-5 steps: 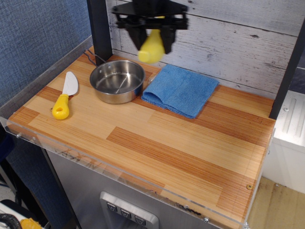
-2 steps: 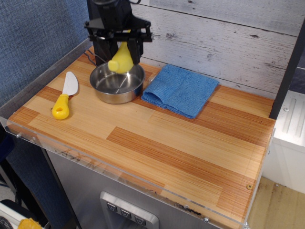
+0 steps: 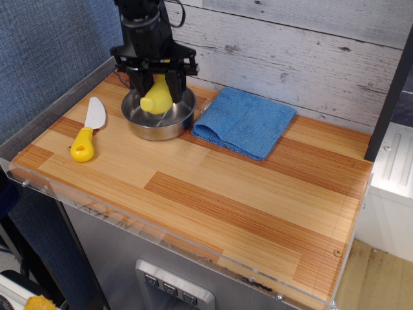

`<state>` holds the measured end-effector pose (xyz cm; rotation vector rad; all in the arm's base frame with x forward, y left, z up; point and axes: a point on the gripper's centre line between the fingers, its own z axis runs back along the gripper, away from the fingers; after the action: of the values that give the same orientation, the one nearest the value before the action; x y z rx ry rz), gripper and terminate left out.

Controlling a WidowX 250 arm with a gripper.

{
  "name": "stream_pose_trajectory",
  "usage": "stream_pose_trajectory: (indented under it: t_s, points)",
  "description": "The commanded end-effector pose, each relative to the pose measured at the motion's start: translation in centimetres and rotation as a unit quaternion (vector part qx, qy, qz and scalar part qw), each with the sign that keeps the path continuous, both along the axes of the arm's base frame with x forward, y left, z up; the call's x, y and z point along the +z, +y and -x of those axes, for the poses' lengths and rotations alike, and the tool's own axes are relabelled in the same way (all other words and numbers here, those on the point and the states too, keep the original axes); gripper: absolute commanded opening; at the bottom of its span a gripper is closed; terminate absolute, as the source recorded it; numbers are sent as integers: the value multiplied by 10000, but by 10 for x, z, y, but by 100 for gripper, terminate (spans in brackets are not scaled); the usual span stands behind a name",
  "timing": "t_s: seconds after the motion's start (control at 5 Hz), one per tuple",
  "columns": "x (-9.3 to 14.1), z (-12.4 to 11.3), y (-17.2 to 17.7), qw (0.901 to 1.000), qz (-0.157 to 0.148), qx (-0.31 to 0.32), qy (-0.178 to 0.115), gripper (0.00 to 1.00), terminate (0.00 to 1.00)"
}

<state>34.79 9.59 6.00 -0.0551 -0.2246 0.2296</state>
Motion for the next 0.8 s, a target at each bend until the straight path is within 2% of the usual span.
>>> stream_pose_trajectory:
  t_s: [0.0,0.6]
  points:
    - [1,-6,14,9999,-70,100,-104,0,0]
    - [-15,-2,16,9999,-22,122,66,0,0]
